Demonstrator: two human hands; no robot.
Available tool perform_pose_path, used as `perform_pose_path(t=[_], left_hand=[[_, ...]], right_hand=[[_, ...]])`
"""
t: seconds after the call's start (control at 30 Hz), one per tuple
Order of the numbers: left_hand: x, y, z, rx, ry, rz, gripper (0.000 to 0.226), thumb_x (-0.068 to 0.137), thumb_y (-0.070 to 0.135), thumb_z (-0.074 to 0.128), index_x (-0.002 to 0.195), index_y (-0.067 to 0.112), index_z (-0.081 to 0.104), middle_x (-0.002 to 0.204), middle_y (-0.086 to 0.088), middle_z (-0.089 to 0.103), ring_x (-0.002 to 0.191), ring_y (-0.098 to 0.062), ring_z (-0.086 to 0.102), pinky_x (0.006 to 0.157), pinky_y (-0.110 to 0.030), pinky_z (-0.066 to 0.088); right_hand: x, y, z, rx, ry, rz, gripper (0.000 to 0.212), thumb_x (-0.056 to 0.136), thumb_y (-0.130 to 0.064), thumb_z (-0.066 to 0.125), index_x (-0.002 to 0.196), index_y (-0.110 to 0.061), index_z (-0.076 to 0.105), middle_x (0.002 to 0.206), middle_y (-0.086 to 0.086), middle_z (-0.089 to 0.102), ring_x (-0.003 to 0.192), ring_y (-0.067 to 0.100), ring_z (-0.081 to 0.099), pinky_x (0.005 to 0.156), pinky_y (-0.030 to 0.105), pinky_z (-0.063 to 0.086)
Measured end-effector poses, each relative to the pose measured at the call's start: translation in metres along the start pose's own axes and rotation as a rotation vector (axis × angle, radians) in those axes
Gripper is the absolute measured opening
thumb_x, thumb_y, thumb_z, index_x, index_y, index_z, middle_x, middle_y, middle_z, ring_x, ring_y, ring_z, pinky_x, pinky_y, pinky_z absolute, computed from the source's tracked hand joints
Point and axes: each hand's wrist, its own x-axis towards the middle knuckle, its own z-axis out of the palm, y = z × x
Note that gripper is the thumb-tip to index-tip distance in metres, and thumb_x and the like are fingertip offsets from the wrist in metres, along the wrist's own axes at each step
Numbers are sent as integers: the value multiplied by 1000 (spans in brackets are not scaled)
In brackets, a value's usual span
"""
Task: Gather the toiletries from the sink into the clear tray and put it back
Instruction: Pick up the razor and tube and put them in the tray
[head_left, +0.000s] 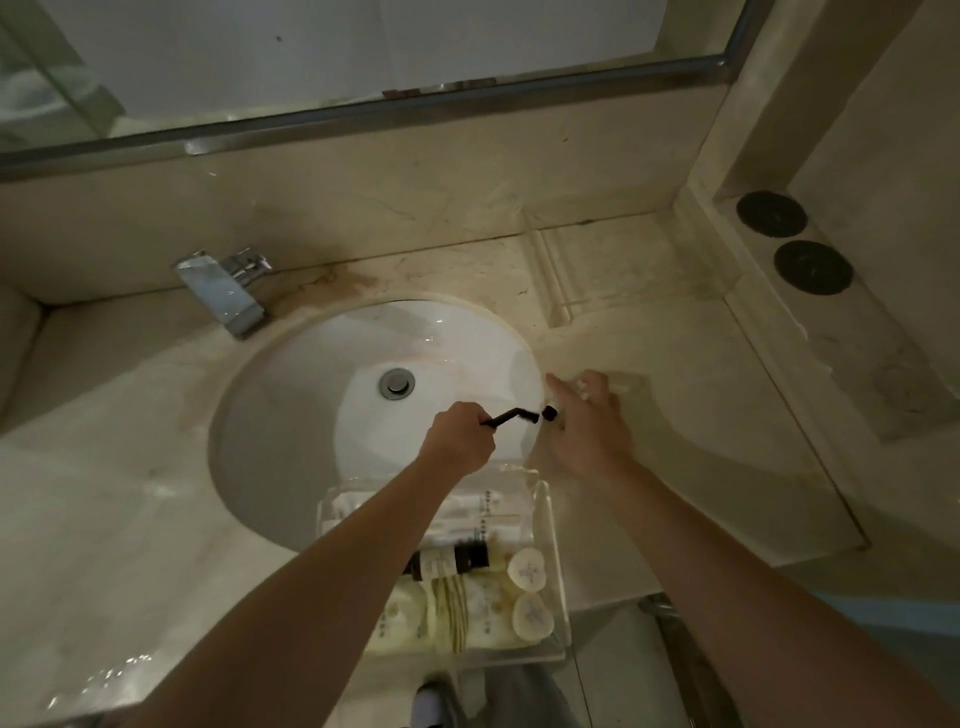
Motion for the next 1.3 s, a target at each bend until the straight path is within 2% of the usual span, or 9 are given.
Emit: perform_pose_path(t=[0.13,0.27,0.4,0.5,0.6,0.7,0.9,1.07,1.3], left_hand=[[11,0,-4,-73,34,-49,22,92,12,47,102,3,64,96,-20,70,92,-36,68,83,-47,57],[16,15,-3,-230,-48,-56,16,93,8,44,97,6,59,84,-14,66,64,-21,59,54,-27,45],[21,28,4,-471,-112,-42,12,94,7,43,91,5,54,81,-8,62,62,-19,55,55,-27,42],[23,35,3,-637,-122,-72,18,97,12,40,83,9,51,86,-8,58,65,-21,57,56,-30,46],[19,39,-3,-701,-140,-75,23,101,23,36,88,10,50,93,-10,59,67,-23,60,59,-33,51],[10,33,-13,-674,-216,-4,17,96,22,52,84,11,49,91,-12,63,66,-24,63,60,-32,55],[-15,-1,-37,-542,-293,155,51,78,-9,64,62,22,26,52,5,45,55,-13,52,68,-29,53],[-48,-38,-62,-541,-270,190,51,79,-12,63,63,21,28,72,-8,43,83,-22,55,63,-21,56],[-103,-93,-83,-424,-213,168,47,80,-6,66,64,20,31,75,-11,51,65,-18,57,55,-19,52]], right_hand=[[9,0,3,-111,-18,-49,27,86,-23,57,114,-24,59,134,2,35,116,28,38,82,37,49],[13,3,7,-110,53,-118,23,87,-12,54,109,-16,59,120,6,47,106,28,46,79,37,49],[17,5,6,451,176,-5,20,87,-2,52,98,-11,66,100,6,65,84,21,62,76,35,53],[17,-8,-7,894,32,220,10,95,-9,51,101,-12,59,88,7,63,53,11,58,50,25,50],[13,-17,-11,1101,-97,249,13,99,-13,45,106,-3,51,73,14,57,38,9,50,36,22,39],[4,-24,-10,1086,-137,200,18,100,-16,42,106,-1,50,65,13,55,35,9,47,34,23,34],[-24,-49,-8,1038,-226,143,18,99,-17,41,96,-3,52,65,5,48,39,9,39,37,21,31],[-67,-65,-3,887,-345,-26,13,94,-21,54,81,-16,53,61,1,49,48,11,40,47,21,35],[-132,-90,14,566,-357,-205,14,81,-15,70,83,-20,57,87,-4,64,72,13,60,63,27,47]])
